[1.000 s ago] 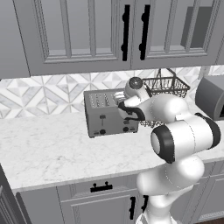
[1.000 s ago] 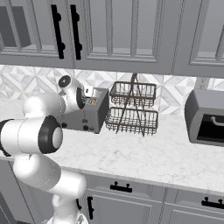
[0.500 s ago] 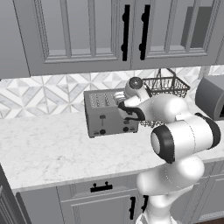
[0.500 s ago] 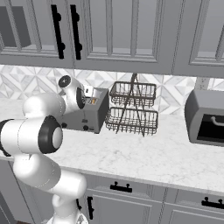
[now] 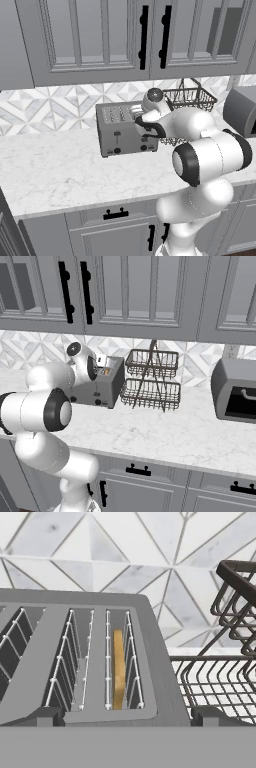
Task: Start the toaster. Once the lever pops up, take the bread to the plate on the dining counter.
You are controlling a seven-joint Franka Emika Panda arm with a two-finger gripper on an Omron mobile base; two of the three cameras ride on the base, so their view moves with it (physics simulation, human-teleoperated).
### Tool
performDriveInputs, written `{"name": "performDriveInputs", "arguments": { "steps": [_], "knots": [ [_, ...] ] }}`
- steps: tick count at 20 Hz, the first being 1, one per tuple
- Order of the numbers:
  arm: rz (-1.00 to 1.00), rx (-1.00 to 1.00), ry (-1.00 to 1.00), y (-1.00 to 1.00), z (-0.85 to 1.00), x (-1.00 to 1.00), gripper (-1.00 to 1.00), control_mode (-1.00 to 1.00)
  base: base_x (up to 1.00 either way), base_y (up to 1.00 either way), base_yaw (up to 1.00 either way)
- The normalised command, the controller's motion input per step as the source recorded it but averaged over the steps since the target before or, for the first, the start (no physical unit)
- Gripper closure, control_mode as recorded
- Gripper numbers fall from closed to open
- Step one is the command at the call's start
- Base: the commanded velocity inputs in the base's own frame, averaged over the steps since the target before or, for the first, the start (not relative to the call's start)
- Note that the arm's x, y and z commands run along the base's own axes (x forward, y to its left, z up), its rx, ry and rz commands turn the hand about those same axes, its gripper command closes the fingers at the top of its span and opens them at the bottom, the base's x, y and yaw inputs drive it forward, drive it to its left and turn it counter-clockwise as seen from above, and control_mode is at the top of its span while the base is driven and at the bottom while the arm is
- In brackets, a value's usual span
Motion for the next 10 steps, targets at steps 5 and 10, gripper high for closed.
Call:
{"name": "performDriveInputs", "arguments": {
  "steps": [5, 10],
  "knots": [
    [0.00, 0.00, 0.00, 0.00, 0.00, 0.00, -1.00, -1.00, 0.00, 0.00, 0.00],
    [0.00, 0.00, 0.00, 0.00, 0.00, 0.00, -1.00, -1.00, 0.00, 0.00, 0.00]
  ]
}}
